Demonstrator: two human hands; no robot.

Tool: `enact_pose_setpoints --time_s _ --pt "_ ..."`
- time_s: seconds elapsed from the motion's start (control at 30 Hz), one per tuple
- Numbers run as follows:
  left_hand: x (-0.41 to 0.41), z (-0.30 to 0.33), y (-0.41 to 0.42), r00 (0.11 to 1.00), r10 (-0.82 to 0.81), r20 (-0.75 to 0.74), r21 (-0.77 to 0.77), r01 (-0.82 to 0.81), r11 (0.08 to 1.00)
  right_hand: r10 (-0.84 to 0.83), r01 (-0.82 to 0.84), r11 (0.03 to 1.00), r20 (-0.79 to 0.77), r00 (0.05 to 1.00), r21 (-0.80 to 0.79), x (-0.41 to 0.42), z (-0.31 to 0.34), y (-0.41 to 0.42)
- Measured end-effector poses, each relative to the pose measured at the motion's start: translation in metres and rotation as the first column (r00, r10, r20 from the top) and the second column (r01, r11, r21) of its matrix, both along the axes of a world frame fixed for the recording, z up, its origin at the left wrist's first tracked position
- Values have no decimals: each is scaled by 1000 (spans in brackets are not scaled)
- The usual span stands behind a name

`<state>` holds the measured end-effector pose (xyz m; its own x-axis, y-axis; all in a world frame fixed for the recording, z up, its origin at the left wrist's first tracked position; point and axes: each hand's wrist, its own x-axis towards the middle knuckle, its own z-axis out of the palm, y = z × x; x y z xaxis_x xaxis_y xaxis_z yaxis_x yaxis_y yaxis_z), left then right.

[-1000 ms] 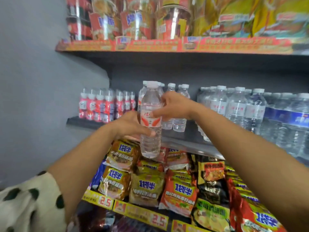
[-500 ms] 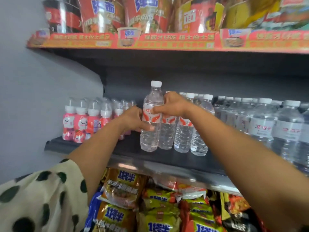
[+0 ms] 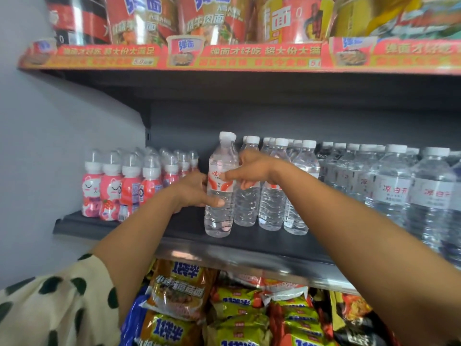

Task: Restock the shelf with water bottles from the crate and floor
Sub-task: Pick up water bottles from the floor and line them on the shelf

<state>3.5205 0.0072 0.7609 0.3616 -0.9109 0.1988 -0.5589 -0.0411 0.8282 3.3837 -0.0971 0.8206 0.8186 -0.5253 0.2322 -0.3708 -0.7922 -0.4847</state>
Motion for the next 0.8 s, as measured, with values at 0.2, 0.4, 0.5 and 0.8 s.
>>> enact_pose_setpoints --time_s 0.2,0.4,0.5,0.8 --pt "0 -18 -1 1000 14 -23 34 -13 999 -70 60 994 -104 992 -91 -3 -16 7" --pt "-3 -18 -2 999 22 -28 24 -21 999 -95 76 987 -135 986 -138 -4 -19 11" --pt "-5 -19 -2 999 28 -42 22 -27 999 -97 75 986 -146 984 -147 -4 -19 13" --pt "-9 -22 1 982 168 86 18 -170 985 -106 87 982 -109 988 -165 -16 -23 18"
